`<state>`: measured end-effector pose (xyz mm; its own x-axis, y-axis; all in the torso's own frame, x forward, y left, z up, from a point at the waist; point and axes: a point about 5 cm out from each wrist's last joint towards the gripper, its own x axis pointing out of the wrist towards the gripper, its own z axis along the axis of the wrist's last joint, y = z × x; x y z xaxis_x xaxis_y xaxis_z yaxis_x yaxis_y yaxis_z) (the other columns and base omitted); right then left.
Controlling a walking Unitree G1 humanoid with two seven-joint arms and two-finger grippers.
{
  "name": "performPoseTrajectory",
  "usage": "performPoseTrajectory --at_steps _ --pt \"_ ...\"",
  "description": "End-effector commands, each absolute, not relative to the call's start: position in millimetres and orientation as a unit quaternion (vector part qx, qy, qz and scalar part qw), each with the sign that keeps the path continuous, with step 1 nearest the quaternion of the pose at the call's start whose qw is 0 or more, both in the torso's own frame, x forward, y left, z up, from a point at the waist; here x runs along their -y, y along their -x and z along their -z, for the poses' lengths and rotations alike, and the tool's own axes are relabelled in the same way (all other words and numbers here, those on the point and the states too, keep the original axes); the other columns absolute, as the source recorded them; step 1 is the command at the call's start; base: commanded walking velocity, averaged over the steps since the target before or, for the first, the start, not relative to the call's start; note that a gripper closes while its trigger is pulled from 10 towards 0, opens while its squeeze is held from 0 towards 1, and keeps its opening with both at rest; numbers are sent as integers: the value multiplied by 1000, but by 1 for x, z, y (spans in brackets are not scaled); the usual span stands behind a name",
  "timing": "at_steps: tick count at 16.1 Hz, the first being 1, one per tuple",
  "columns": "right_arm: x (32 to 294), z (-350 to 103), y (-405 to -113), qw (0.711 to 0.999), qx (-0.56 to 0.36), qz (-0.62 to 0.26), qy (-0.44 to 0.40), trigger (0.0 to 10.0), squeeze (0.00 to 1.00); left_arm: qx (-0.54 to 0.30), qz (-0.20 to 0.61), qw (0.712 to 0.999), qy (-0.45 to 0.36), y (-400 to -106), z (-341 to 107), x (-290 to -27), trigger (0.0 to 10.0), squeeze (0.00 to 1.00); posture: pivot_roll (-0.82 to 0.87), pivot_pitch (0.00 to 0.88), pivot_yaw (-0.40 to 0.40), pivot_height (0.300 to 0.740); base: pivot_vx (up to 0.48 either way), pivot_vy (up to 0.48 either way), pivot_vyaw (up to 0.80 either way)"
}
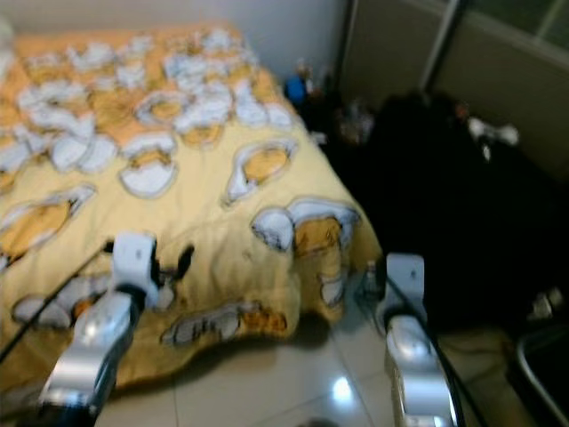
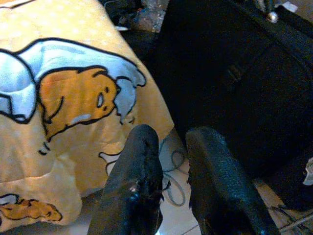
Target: Clean up the room
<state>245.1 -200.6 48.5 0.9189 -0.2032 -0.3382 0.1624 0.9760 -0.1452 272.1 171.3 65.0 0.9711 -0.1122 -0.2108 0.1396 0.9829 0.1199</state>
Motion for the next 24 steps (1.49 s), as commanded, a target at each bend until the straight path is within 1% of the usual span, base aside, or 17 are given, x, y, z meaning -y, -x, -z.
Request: performPoseTrajectory --at_steps 1,4,5,8,18,20,22,24 --pt "202 -51 -246 978 -176 98 57 10000 0 -101 69 990 -70 -274 -67 -171 10000 0 -19 0 24 740 0 0 0" --pt "202 -51 -246 977 -176 102 60 10000 0 -99 80 990 -63 -276 -68 -170 10000 0 -30 0 35 740 0 0 -800" --pt "202 -52 -246 978 -172 100 64 10000 0 -100 84 990 -60 -276 -68 -169 10000 0 -31 0 36 740 0 0 0" --pt "202 -52 -246 978 -172 103 60 10000 0 -102 90 989 -57 -277 -68 -168 10000 0 -38 0 41 740 300 0 -177" --pt "208 -53 -243 977 -174 110 64 10000 0 -103 106 988 -54 -282 -67 -163 10000 0 -62 0 56 740 319 0 -781" --pt "208 -54 -243 978 -170 97 72 10000 0 -103 106 988 -54 -284 -67 -162 10000 0 -65 0 56 740 319 0 0" --pt "201 -50 -241 980 -187 45 58 10000 0 -104 107 987 -54 -285 -66 -162 10000 0 -65 0 57 740 289 0 0" --pt "202 -51 -241 980 -185 34 66 10000 0 -105 107 987 -54 -285 -65 -162 10000 0 -65 0 57 740 259 0 0"
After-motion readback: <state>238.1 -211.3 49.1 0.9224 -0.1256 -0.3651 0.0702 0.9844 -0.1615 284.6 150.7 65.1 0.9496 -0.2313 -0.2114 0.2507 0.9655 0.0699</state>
